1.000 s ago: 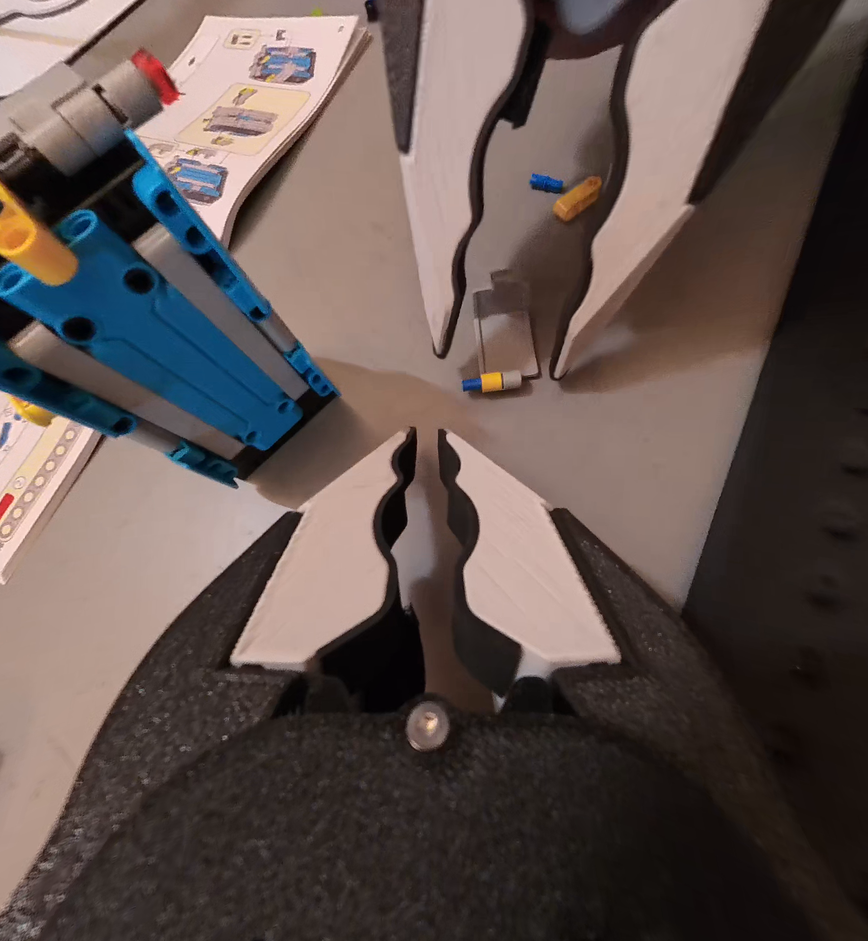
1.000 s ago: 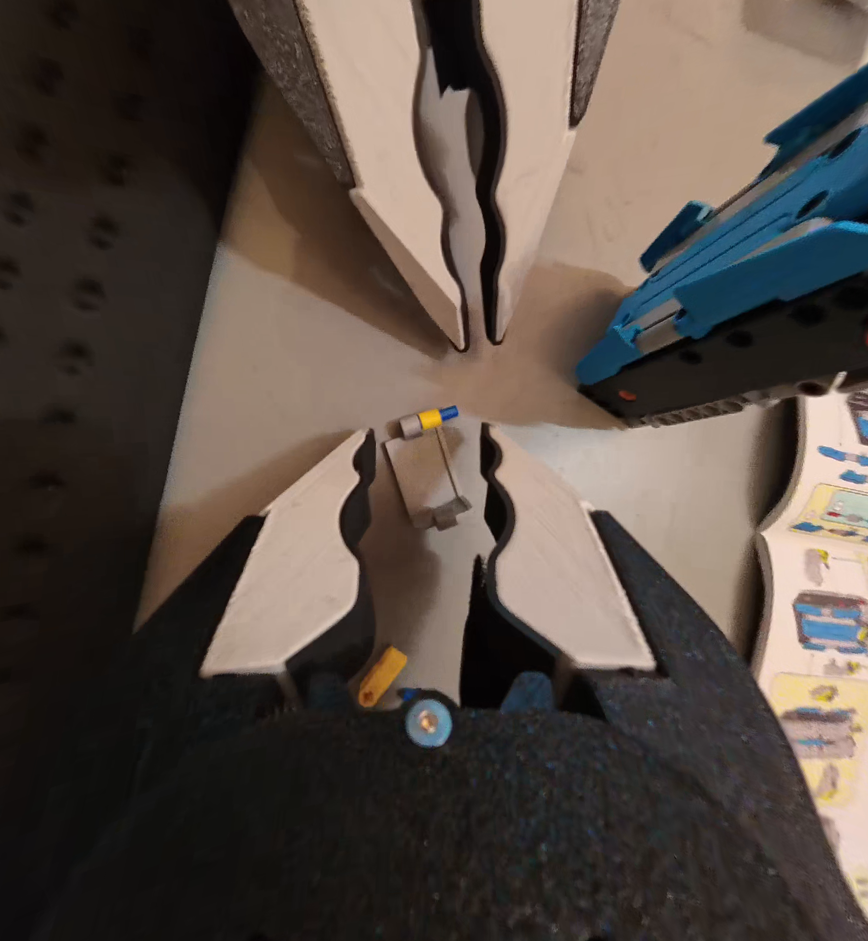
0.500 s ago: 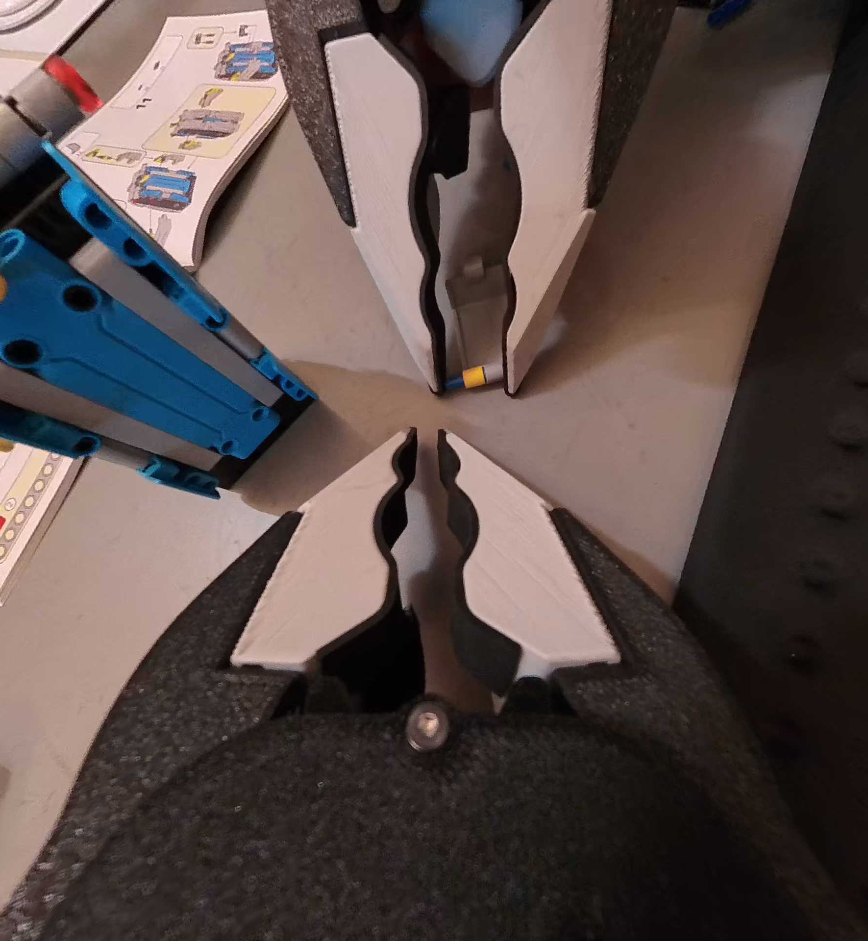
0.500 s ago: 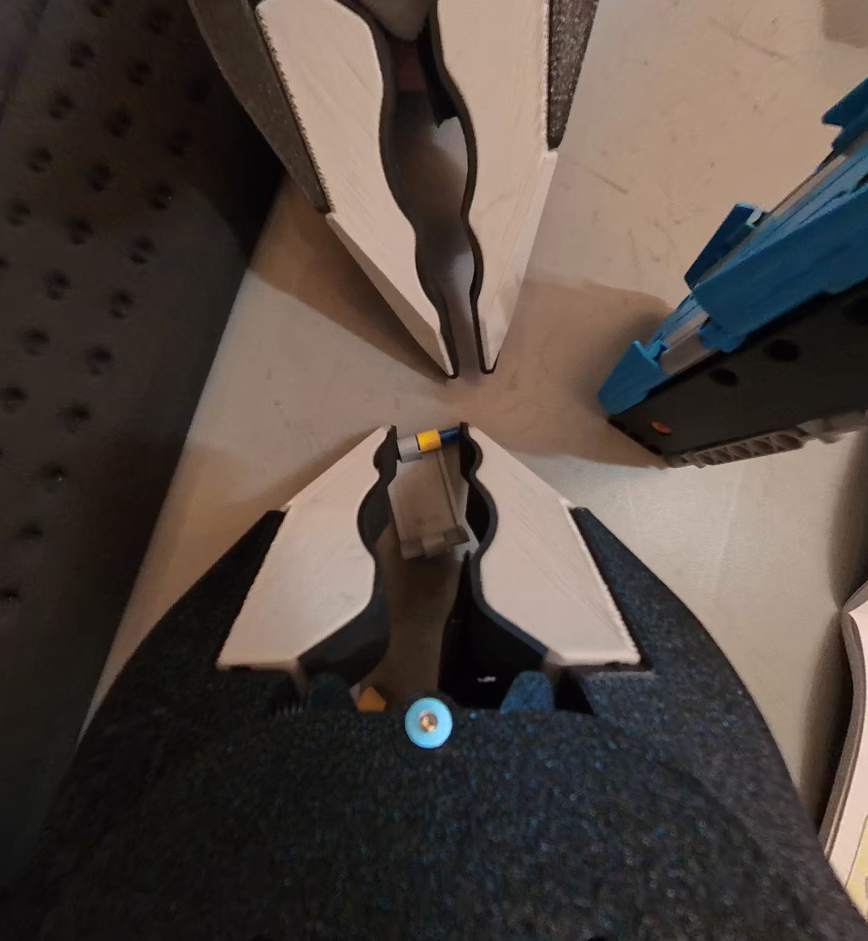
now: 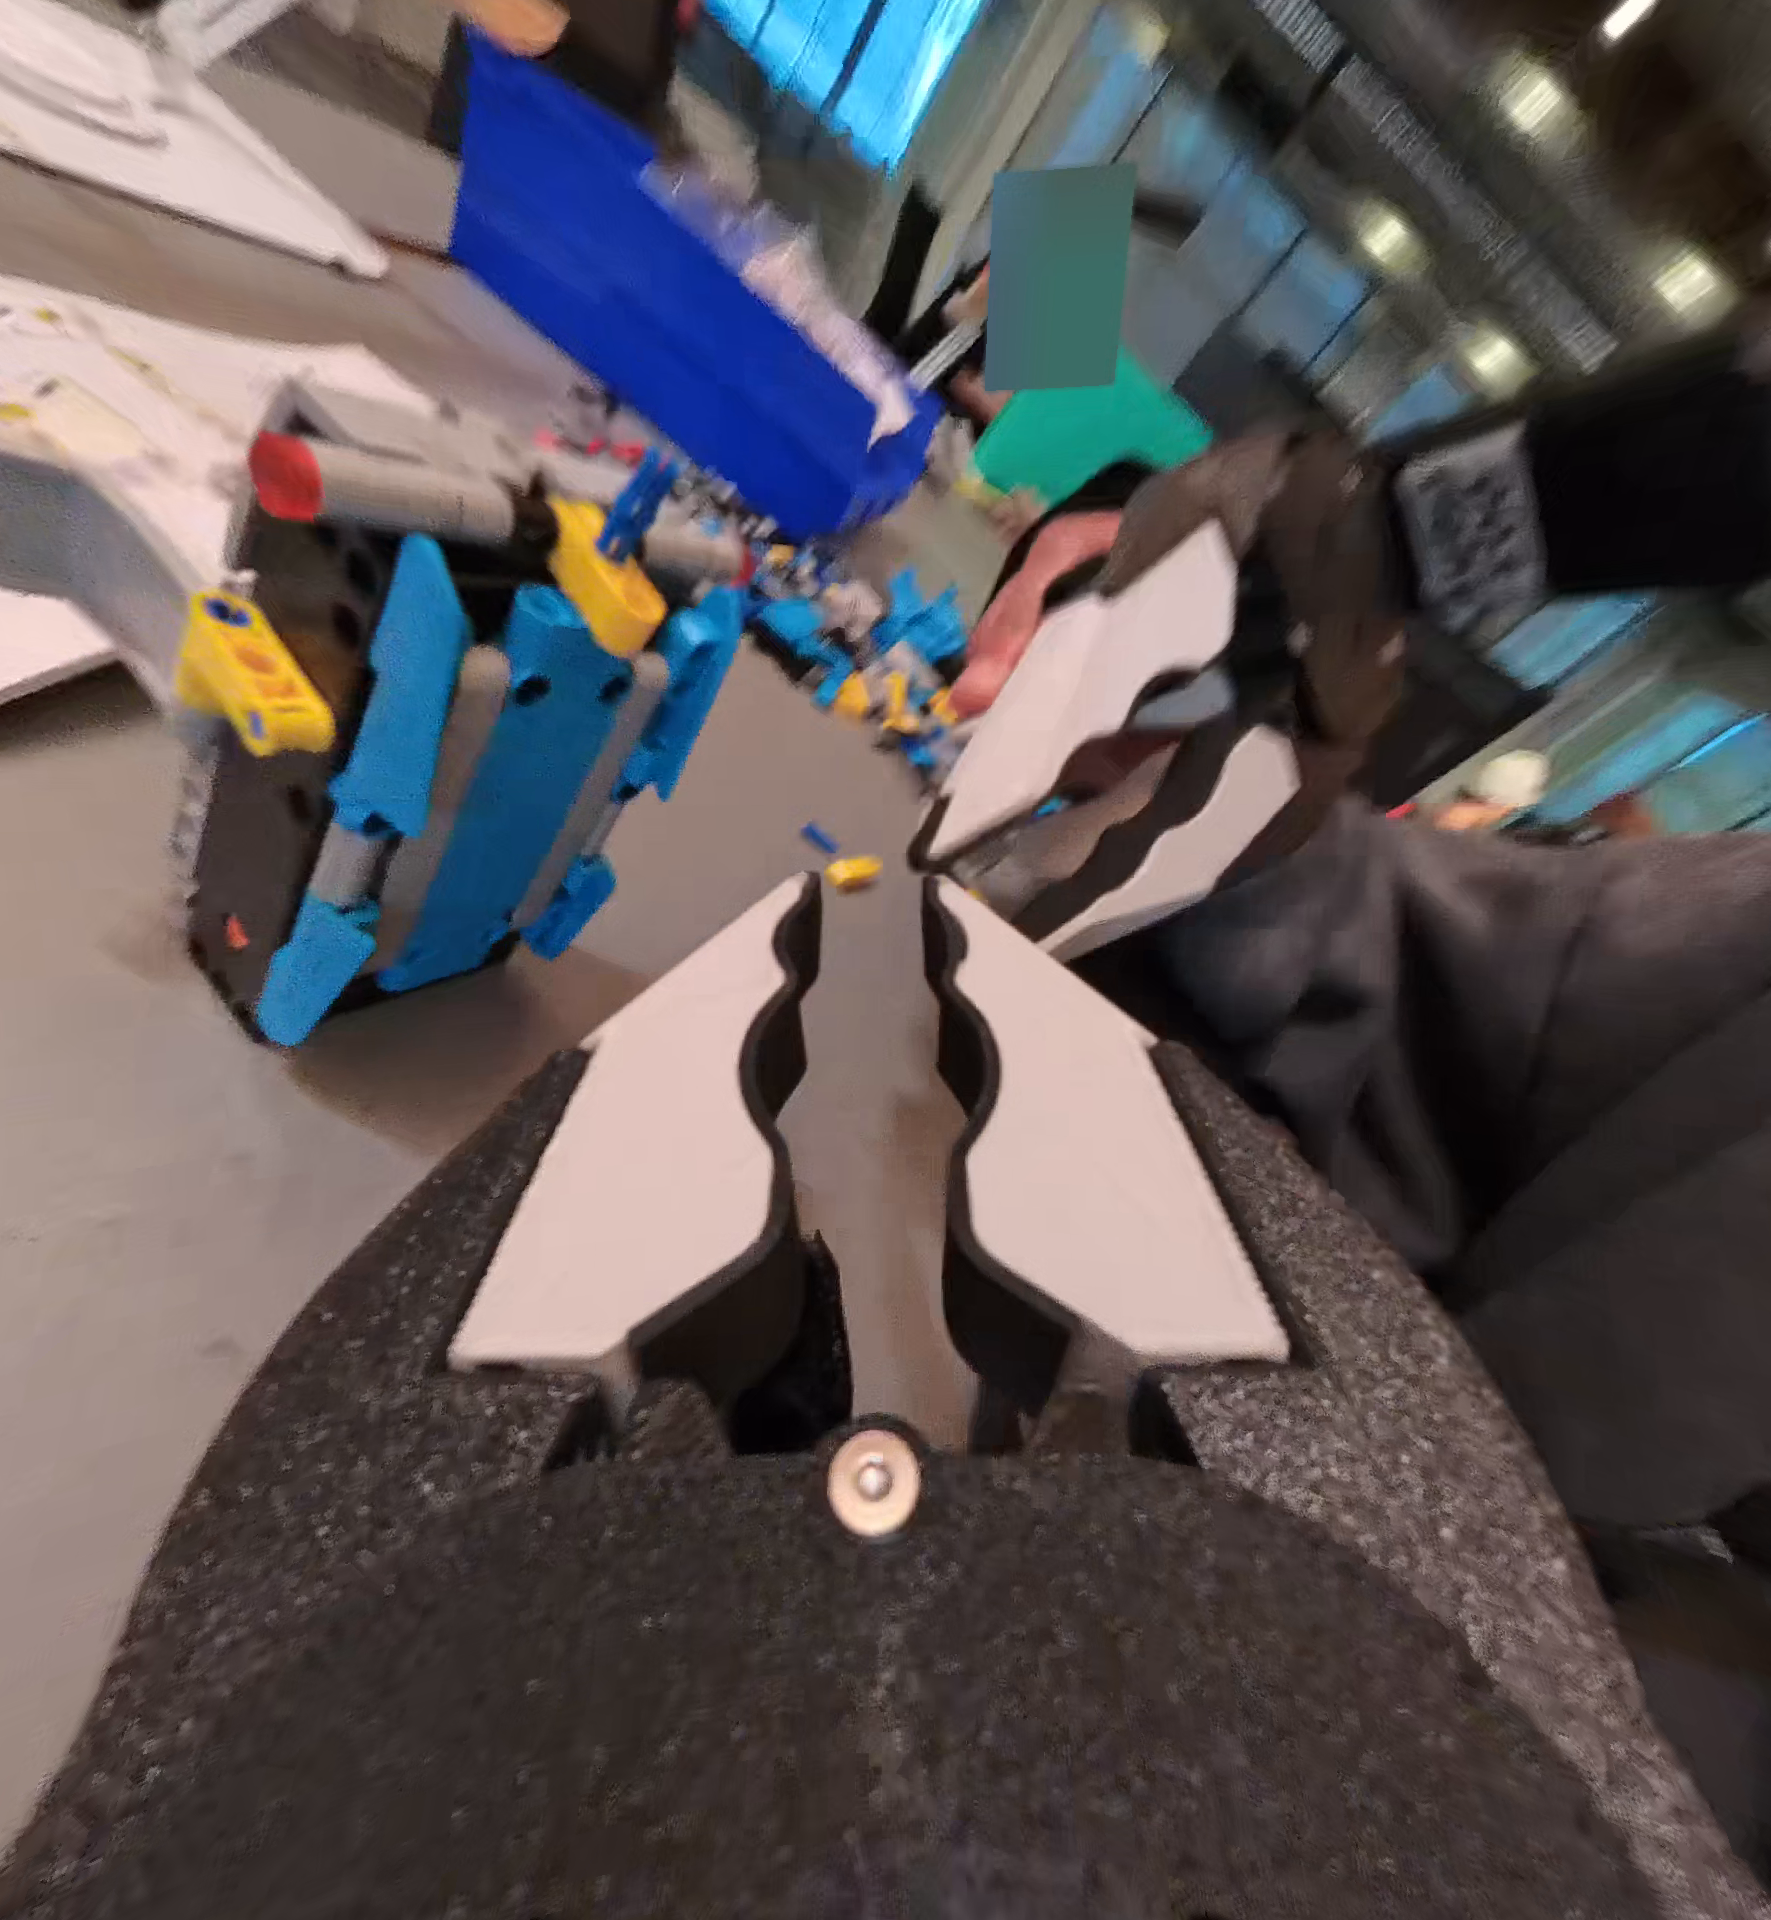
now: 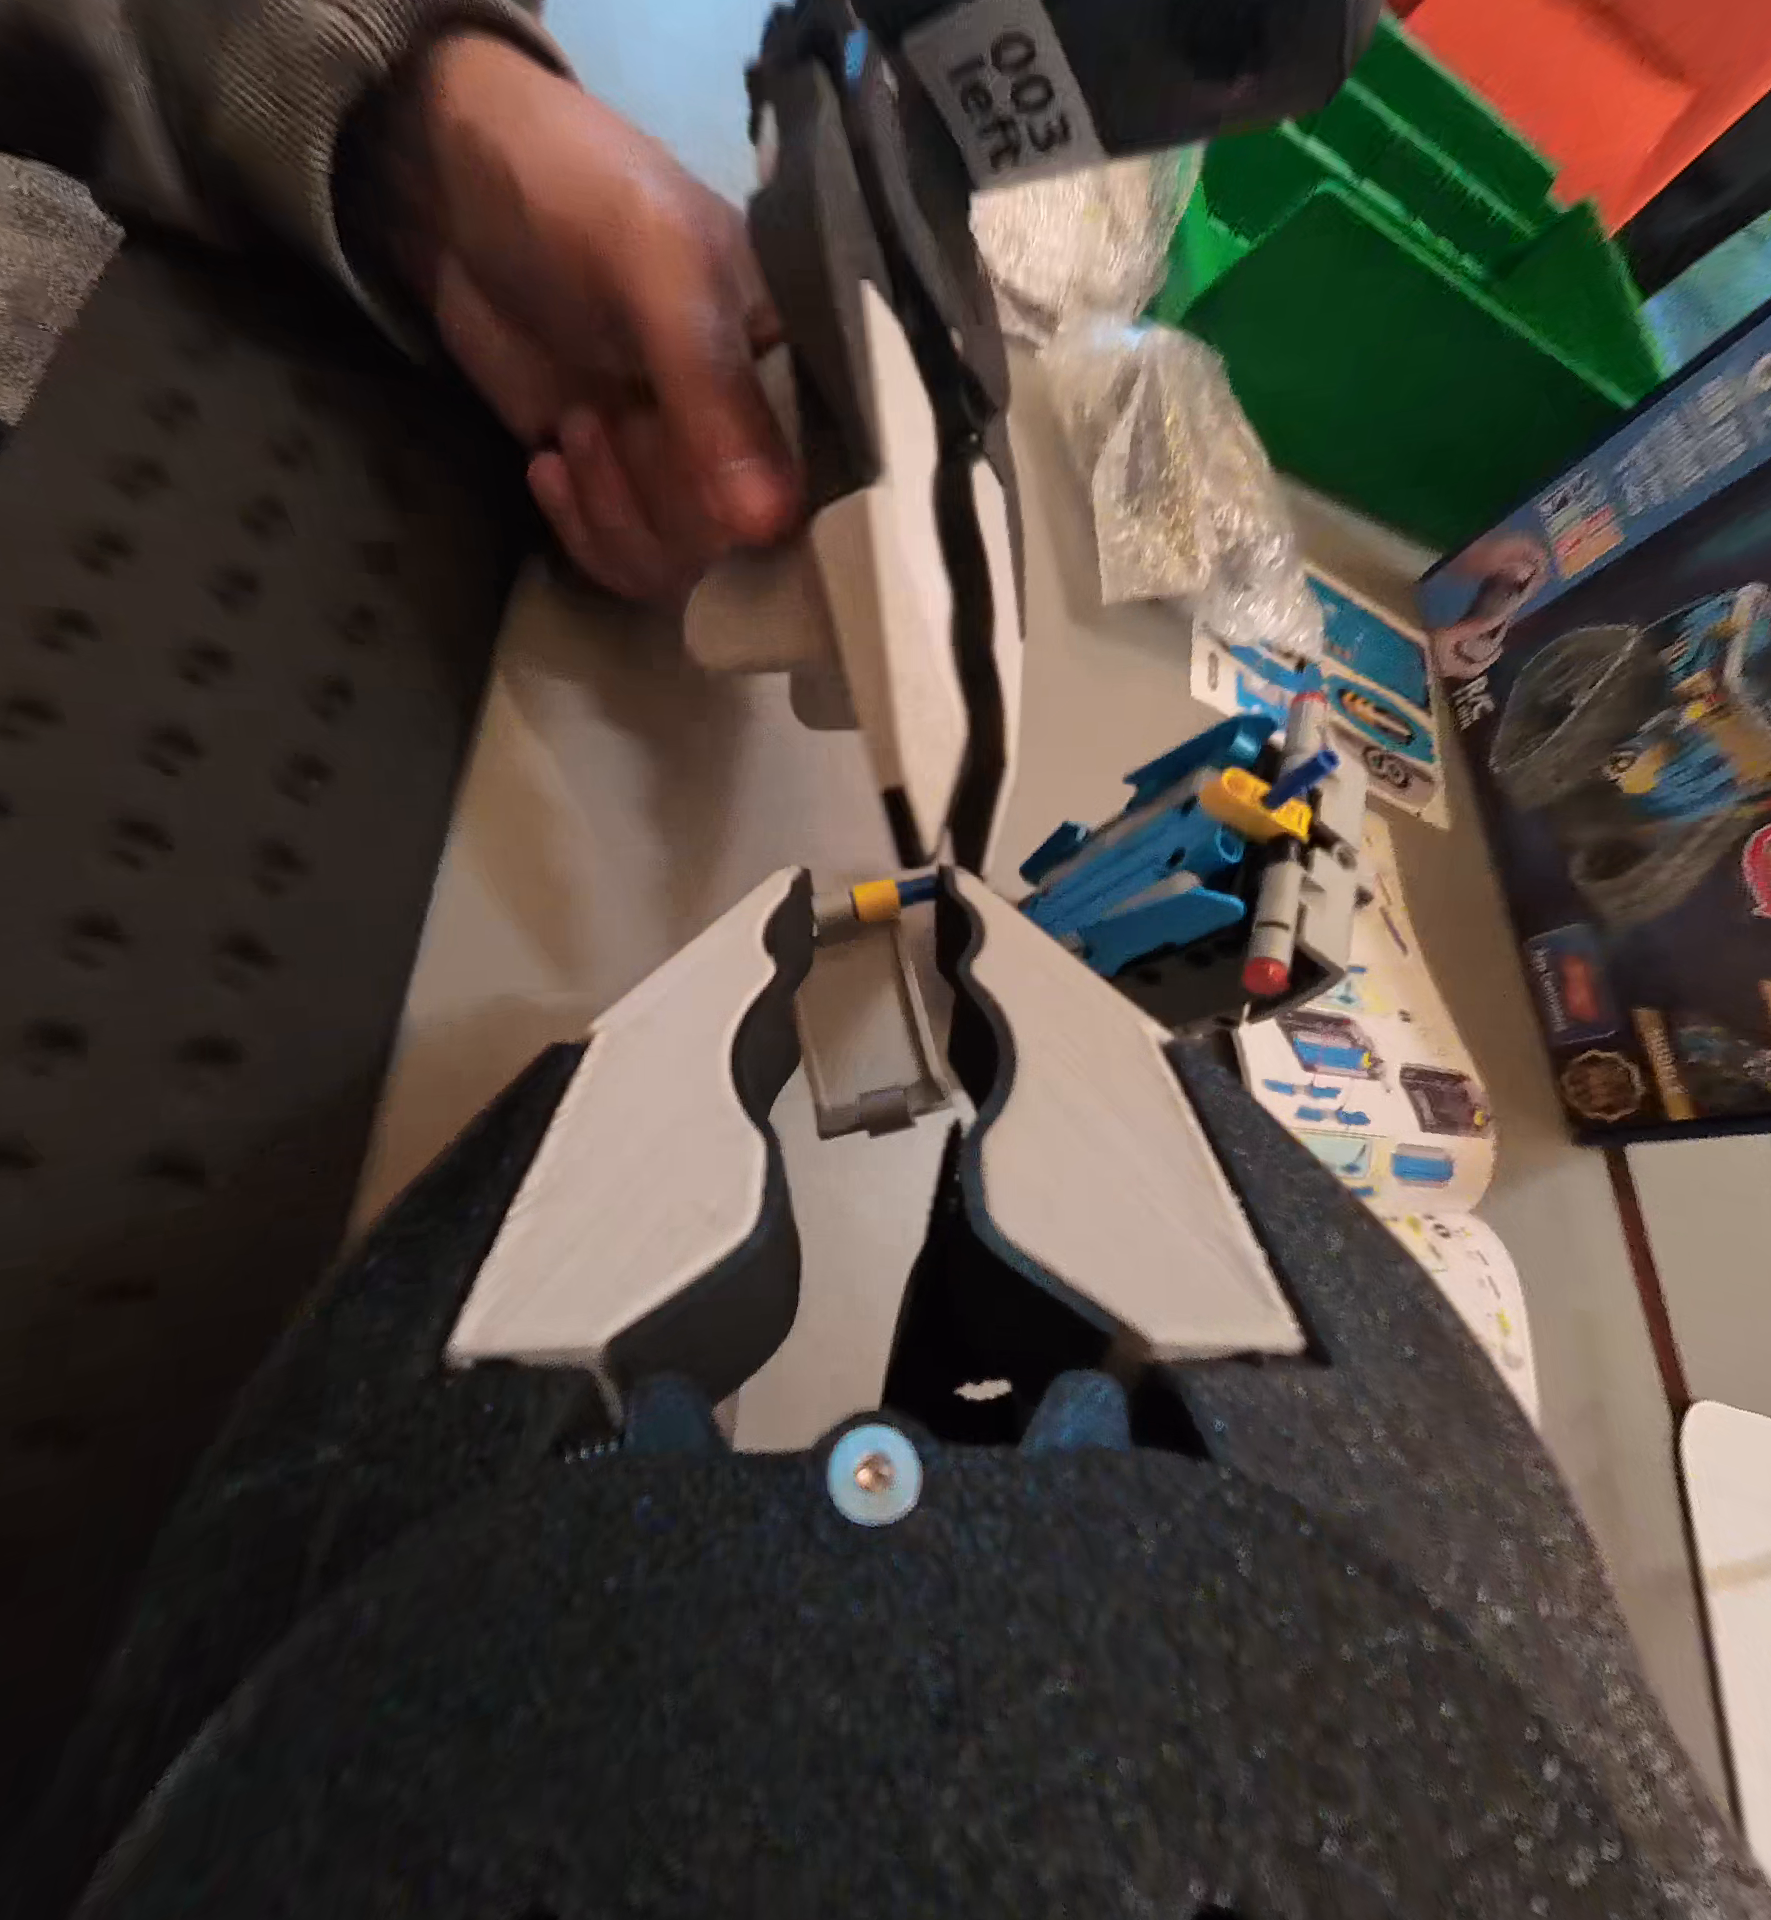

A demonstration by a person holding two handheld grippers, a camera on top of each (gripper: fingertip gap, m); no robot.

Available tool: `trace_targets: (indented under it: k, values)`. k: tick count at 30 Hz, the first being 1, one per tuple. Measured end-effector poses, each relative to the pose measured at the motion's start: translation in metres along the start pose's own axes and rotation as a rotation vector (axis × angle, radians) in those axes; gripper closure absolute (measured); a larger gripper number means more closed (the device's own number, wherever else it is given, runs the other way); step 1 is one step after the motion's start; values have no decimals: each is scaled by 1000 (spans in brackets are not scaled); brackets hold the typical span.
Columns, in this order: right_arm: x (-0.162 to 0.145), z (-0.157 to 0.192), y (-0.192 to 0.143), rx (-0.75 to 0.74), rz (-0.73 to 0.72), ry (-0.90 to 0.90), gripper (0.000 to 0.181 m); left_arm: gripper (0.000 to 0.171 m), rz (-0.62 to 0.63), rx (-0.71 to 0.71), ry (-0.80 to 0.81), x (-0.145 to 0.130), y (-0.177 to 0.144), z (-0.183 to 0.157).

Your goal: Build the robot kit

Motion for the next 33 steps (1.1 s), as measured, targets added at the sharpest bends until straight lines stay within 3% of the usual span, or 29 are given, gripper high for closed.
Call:
trace_targets:
  k: [3,6,10,18,24,30,33]
  values:
    - [5,7,-3,-106,-24,-92,158,153,-37,-77,-21,1,0,-3]
    - [6,10,-2,-120,-37,-95,158,153,-31,-130,-22,1,3,-6]
    - [8,11,-1,-151,-43,-113,158,162,-12,-146,-30,-1,6,-6]
    - [13,18,0,-275,-23,-233,158,165,-49,-150,-38,-1,4,-5]
    - [6,16,6,-223,11,-196,158,165,-9,-94,-51,-3,6,0]
    - [-1,12,2,-123,-12,-93,149,166,-27,-141,-137,-3,2,7]
    - [-3,11,1,-133,-8,-99,160,166,-20,-146,-145,-3,3,7]
Point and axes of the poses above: each gripper's, where its closed fingertips meet, y out along the fingers, x out of its top, z = x × y across the jaws, the point moved 10 cm from there along -y, back along the fingers, and after that the axes turned 15 degrees about -x, right-handed, at the moved point
